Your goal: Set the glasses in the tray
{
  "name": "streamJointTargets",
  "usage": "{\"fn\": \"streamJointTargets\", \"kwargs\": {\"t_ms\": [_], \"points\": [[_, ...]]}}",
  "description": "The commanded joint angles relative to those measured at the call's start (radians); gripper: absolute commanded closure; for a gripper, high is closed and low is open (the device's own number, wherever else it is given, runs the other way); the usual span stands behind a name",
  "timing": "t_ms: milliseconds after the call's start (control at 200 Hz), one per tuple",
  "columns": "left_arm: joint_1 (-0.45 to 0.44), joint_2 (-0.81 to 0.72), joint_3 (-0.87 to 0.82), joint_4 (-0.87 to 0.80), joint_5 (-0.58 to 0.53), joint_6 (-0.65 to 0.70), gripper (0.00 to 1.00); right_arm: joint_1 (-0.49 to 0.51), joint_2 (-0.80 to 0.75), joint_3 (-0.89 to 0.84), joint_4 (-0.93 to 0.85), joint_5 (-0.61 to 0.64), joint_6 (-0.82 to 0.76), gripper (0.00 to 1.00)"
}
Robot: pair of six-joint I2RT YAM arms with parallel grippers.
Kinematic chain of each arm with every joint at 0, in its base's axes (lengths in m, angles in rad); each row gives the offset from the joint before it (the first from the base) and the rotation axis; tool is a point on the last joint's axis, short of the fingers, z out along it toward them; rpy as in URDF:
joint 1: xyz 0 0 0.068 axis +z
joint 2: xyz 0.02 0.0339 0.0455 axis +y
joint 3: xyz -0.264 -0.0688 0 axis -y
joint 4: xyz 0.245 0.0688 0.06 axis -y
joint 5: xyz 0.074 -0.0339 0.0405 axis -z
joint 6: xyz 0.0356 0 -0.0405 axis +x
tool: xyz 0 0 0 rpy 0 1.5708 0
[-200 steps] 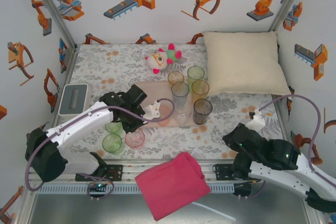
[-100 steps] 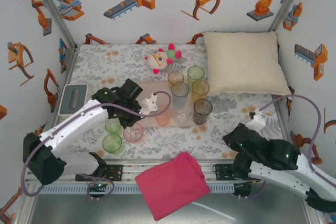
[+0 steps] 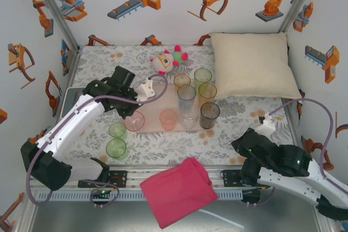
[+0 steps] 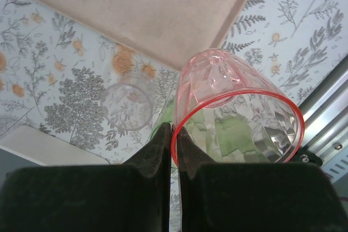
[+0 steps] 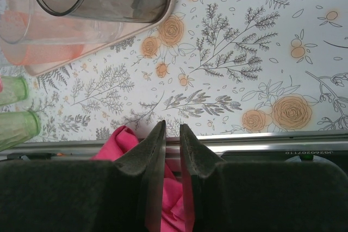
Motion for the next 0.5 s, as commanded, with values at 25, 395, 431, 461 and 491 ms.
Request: {"fn": "streamJointTargets", "kwargs": {"t_ms": [25,395,431,461,491], "points": [[0.049,0.064,0.078,0.005,0.05,0.027,0.89,0.004,0.012,0.008,-0.023,0.026,0.016,0.79],[0.09,0.264,0.25,0.08,0.075,0.006,0.89,0.004,0.018,0.026,-0.034,0.031,0.015,0.8],[0.09,0.285,0.264,0.086,0.076,0.002,0.89,0.004,0.018,0.027,-0.036,0.031,0.015,0.8],[0.09,0.304,0.278,0.094,0.073,-0.002,0.89,0.004,0.018,0.028,-0.038,0.032,0.015,0.8],[0.09,0.323,0.29,0.103,0.071,-0.007,0.89,0.003,0.02,0.029,-0.037,0.032,0.015,0.8]]}}
